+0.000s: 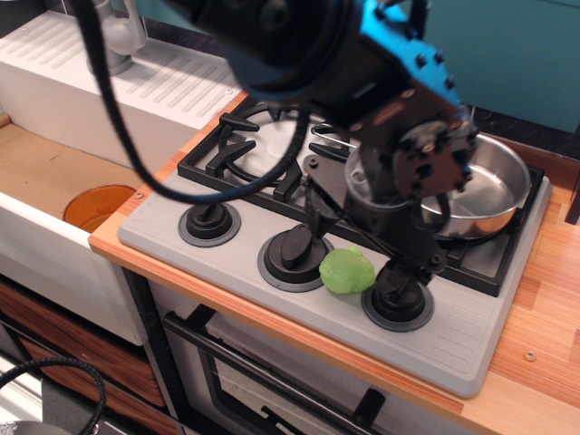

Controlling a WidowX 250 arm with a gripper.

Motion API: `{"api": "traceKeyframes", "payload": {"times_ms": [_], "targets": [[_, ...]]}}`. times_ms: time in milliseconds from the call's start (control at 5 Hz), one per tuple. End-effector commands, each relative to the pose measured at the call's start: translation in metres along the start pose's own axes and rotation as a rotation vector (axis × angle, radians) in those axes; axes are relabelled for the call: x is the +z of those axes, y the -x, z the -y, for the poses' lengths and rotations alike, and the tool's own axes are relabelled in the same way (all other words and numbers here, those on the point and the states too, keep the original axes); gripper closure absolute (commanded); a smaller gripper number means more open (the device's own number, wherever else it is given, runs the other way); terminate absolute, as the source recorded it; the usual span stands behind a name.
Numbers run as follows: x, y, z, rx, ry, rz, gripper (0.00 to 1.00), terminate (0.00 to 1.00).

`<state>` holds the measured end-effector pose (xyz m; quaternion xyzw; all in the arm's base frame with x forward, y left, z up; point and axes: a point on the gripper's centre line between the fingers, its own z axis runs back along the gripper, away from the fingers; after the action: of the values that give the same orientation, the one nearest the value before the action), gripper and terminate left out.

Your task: Put pot or pan on stove and put cauliflower in pot or pan

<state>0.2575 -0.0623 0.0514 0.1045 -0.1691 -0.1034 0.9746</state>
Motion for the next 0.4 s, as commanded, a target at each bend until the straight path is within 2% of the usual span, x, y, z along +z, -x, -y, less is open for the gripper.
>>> {"api": "traceKeyframes", "payload": {"times_ms": [0,200], "targets": [[-0.0113,-0.0121,-0.0055,0.004,0.009,0.076,0.00,0.00],[-0.0162,-0.0121,-0.0057,0.000,0.010,0.082,0.00,0.00]]}}
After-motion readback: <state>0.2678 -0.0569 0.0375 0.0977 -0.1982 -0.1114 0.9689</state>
